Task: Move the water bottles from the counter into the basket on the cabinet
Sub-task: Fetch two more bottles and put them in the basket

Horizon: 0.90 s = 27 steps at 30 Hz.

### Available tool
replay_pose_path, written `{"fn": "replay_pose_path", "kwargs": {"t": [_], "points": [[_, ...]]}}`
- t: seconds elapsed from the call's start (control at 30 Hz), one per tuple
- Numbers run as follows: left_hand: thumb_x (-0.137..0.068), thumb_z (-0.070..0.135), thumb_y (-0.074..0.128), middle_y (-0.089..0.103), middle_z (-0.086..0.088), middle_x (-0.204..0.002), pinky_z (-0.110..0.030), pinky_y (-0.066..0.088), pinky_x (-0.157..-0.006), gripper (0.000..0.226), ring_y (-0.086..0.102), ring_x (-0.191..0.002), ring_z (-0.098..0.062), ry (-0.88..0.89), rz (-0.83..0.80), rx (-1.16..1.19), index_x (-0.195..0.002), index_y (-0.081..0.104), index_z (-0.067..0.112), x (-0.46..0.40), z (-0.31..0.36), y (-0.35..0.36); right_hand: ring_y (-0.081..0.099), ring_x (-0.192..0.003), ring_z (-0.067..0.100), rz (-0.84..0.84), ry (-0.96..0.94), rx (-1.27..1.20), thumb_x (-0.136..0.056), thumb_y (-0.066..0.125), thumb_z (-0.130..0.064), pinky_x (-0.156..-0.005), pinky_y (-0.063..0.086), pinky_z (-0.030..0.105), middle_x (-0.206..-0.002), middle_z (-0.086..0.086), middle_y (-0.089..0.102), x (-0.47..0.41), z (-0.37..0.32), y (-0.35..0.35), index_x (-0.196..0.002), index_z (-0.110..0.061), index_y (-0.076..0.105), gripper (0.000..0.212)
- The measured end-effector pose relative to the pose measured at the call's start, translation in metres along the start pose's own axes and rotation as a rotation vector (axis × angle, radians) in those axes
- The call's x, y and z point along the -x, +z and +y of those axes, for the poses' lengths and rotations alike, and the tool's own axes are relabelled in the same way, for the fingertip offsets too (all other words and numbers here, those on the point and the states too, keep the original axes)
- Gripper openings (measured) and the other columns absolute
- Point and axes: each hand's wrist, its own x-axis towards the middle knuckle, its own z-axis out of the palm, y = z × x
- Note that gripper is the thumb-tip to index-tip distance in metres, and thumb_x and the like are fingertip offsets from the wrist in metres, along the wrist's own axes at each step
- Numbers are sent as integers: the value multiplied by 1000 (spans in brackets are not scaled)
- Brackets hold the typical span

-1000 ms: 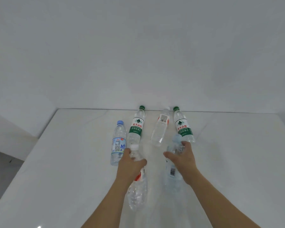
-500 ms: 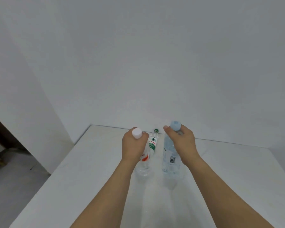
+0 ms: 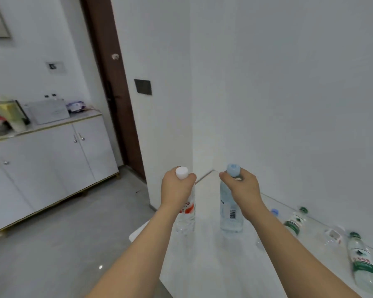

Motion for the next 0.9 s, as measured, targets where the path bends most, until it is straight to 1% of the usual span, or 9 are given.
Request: {"fn": "replay_pose_path", "kwargs": {"t": [0.13,0.2,0.3,0.37,0.43,0.5,0.6,0.7,0.9], "points": [[-72,14,64,35,4,-55,-24,27,-47,31,31,-52,-12,-14,176,-36,-59,37,18,-8,-9,-92,65,-83,19,-201,-31,-30,-78,72,-36,-76,53,37,-87,0,69,15,-21,100,-87,-22,69,18],[-74,16,65,37,2,-55,-24,29,-47,28,33,-52,-12,-21,249,-89,-61,40,17,-9,-12,-137,65,-79,17,-271,-59,-40,-78,72,-37,-69,53,32,-83,-3,68,26,-34,145,-83,-24,68,15],[-74,20,67,41,2,-56,-28,35,-54,30,39,-55,-17,-31,337,-128,-59,42,17,-11,-12,-201,62,-74,11,-384,-106,-55,-78,71,-38,-60,46,25,-78,-5,66,47,-52,203,-81,-25,65,15],[-73,22,67,43,2,-56,-29,37,-56,28,42,-56,-18,-44,387,-146,-58,43,18,-11,-12,-236,62,-72,14,-443,-108,-69,-77,71,-37,-59,47,26,-77,-2,66,59,-63,233,-80,-23,65,16],[-73,23,66,43,3,-55,-27,37,-53,26,43,-54,-16,-53,430,-180,-59,45,18,-11,-12,-264,64,-74,19,-491,-103,-87,-76,71,-35,-63,53,33,-77,2,66,69,-73,256,-79,-21,65,16],[-74,21,65,41,4,-53,-26,36,-51,26,41,-52,-14,-59,454,-209,-59,44,19,-12,-14,-285,65,-75,21,-519,-99,-94,-76,71,-34,-70,55,38,-77,4,66,75,-80,275,-80,-18,65,17],[-73,20,65,37,6,-51,-24,33,-49,29,38,-50,-13,-49,468,-206,-57,41,20,-17,-19,-305,59,-66,18,-526,-115,-99,-75,71,-32,-63,51,34,-71,2,63,77,-87,293,-81,-10,65,23],[-75,20,67,43,5,-54,-22,34,-50,27,45,-52,-11,-60,461,-180,-59,45,21,-28,-20,-315,57,-63,16,-524,-119,-98,-76,71,-31,-60,48,31,-69,1,62,69,-94,302,-83,-6,64,27],[-77,20,67,51,-2,-64,-27,43,-55,22,53,-61,-18,-88,421,-114,-66,49,17,-74,-16,-321,62,-67,17,-483,-134,-81,-77,72,-32,-60,49,29,-72,0,65,36,-104,320,-78,-16,65,18]]}}
